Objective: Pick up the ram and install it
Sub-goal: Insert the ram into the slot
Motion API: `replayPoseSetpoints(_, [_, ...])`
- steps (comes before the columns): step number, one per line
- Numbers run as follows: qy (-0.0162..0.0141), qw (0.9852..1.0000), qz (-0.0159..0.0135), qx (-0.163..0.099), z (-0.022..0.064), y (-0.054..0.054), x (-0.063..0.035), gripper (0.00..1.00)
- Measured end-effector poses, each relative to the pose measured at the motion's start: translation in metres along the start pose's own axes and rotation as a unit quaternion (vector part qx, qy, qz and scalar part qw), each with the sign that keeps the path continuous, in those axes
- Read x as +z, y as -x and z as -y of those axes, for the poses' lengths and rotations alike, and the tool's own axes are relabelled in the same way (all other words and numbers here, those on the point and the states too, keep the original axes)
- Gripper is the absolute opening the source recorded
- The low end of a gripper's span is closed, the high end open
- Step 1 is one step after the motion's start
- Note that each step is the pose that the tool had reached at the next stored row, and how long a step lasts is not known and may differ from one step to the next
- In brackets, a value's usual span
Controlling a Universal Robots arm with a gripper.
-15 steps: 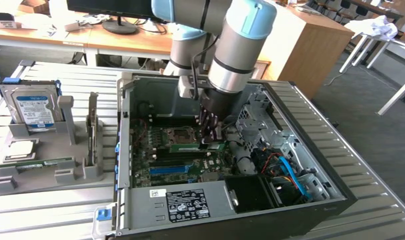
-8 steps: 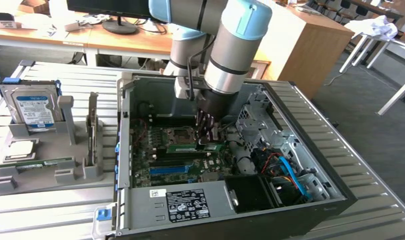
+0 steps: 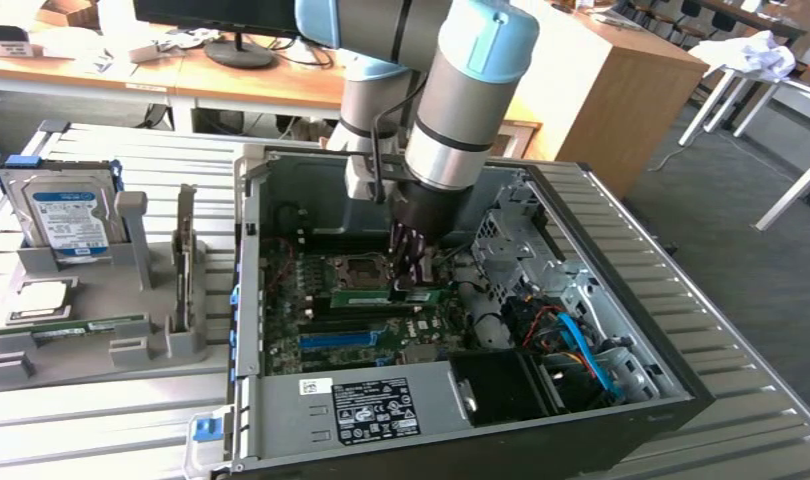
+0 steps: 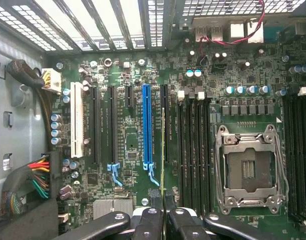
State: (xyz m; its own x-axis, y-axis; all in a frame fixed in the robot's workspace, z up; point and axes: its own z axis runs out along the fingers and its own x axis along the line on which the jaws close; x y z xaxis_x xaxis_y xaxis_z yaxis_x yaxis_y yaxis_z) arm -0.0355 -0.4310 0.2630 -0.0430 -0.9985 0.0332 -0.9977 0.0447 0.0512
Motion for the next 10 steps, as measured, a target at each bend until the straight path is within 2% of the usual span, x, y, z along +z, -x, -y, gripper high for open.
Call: replayPoseSetpoints(10, [0.0000, 1.0000, 0.0000, 0.000, -0.0011, 0.0026, 0.0040, 0.13])
